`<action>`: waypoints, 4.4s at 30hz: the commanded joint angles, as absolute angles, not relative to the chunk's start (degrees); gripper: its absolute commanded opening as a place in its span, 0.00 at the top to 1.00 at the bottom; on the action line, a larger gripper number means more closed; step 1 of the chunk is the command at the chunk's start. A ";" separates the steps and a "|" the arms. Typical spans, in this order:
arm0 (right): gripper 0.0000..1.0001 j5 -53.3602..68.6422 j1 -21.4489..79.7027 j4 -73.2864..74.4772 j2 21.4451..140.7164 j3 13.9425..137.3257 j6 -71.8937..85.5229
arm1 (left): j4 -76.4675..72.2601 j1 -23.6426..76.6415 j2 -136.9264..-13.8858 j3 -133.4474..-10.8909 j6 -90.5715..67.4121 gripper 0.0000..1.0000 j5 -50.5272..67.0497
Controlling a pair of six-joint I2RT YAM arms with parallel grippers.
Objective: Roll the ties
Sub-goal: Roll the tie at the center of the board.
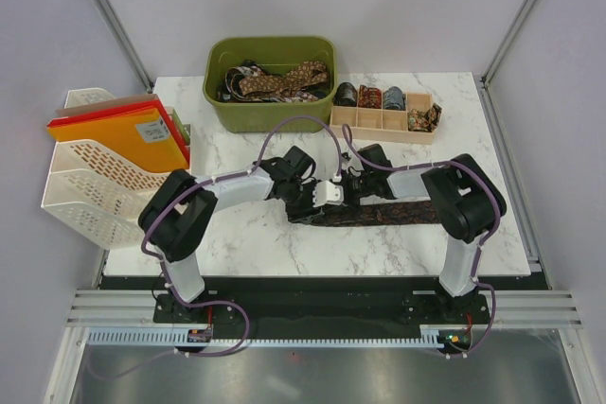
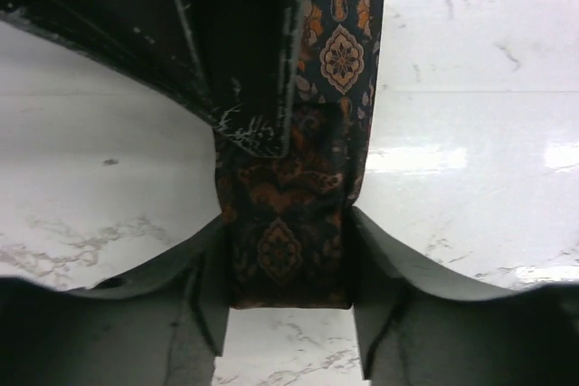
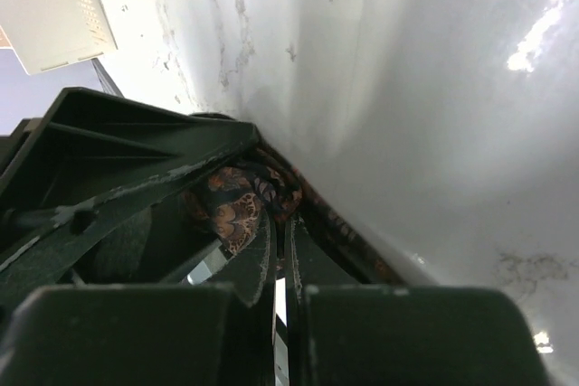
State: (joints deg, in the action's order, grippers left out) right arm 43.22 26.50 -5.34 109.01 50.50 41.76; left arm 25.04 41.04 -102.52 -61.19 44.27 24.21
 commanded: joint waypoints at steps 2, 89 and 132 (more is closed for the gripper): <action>1.00 44.21 26.63 -4.13 105.03 52.38 41.39 | 22.59 41.48 -104.59 -61.35 40.61 0.50 17.94; 0.59 49.04 21.27 -4.74 103.71 52.21 45.17 | 34.63 44.03 -113.03 -70.14 43.59 0.64 21.97; 1.00 40.78 18.02 8.00 111.44 53.53 28.04 | 36.74 43.16 -107.67 -76.11 40.25 0.33 25.48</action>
